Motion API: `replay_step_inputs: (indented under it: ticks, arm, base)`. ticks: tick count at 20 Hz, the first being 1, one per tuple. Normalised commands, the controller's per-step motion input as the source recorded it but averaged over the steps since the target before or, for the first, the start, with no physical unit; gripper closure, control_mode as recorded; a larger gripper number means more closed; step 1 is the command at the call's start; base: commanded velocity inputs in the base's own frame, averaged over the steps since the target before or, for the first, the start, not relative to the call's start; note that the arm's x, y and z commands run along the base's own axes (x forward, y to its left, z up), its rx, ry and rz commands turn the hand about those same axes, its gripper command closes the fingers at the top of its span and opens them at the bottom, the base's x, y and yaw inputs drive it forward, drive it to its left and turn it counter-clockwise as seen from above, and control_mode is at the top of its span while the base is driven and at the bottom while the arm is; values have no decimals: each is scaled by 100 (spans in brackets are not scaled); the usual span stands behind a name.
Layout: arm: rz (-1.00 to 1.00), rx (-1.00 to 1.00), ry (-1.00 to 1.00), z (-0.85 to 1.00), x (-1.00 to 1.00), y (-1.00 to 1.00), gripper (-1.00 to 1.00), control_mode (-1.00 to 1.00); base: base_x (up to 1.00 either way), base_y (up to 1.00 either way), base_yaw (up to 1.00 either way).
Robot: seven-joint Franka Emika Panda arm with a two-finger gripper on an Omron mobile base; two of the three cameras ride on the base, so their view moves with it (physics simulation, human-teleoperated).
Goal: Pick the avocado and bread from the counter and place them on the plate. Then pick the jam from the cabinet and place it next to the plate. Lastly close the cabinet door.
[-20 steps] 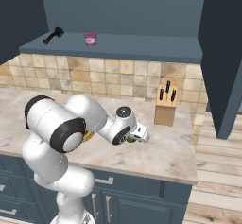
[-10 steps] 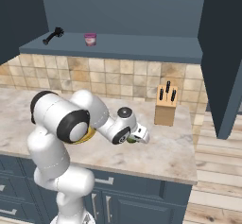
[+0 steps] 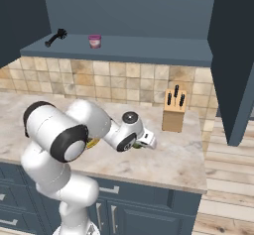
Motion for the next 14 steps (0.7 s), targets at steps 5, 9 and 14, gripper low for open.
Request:
replay_step_inputs:
  ticks: [5,9,14]
  arm:
    - [7,0,-4,36,-25,35,100,-100]
    - [9,0,0,34,-22,55,100,-100]
    - [7,0,0,37,-22,46,100,-100]
  base:
    - [0,0,0]
    - [0,0,0]
    - [0,0,0]
